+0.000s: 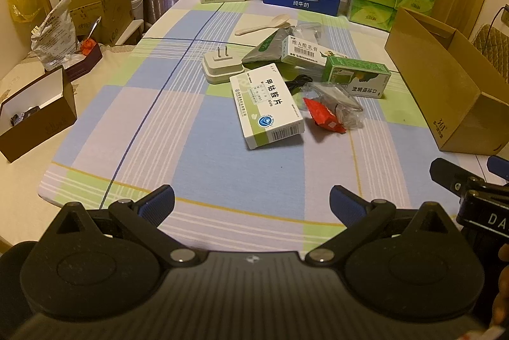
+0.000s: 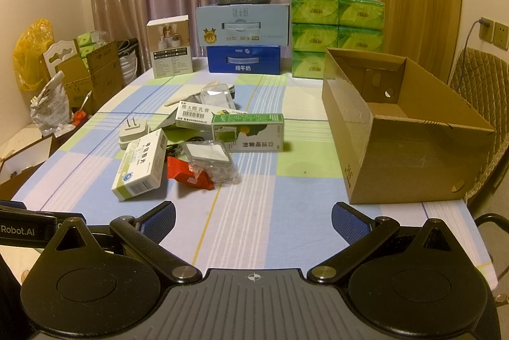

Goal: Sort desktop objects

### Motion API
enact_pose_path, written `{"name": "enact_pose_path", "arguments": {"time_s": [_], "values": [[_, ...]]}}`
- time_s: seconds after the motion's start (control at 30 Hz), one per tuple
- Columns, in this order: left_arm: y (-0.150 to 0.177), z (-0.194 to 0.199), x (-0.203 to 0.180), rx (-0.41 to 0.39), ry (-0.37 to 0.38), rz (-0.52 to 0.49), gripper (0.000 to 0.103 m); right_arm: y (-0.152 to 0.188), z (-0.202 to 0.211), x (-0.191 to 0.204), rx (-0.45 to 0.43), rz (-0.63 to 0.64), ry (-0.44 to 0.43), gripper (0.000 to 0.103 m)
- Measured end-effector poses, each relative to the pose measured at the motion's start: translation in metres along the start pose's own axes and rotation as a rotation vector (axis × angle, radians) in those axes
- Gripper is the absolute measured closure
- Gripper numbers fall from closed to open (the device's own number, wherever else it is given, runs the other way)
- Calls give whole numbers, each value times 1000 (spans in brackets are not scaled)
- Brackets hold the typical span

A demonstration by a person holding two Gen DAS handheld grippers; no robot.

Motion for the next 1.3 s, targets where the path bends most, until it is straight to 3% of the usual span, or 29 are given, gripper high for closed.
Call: {"name": "enact_pose_path", "arguments": {"time_s": [0.5, 0.8, 1.3], "values": [[0, 0, -3, 2, 4, 5, 1, 1, 0, 2, 1, 1, 1, 2], [-6, 0, -6, -4, 66, -1, 2, -3, -4, 2, 22, 13, -1, 2], [-50, -41, 24, -34, 71, 12, 1, -18, -69, 16, 92, 27, -62, 2]]}}
Point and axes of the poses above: each gripper's, at about its wrist camera, not at the fingertips, and z roughly against the way its jaws point, x to its left, y to its underside, the point moved 10 cm from there along -z, roughly the way its jaws point, and after that the axes turned 7 degrees about y, right-handed, at the moved point
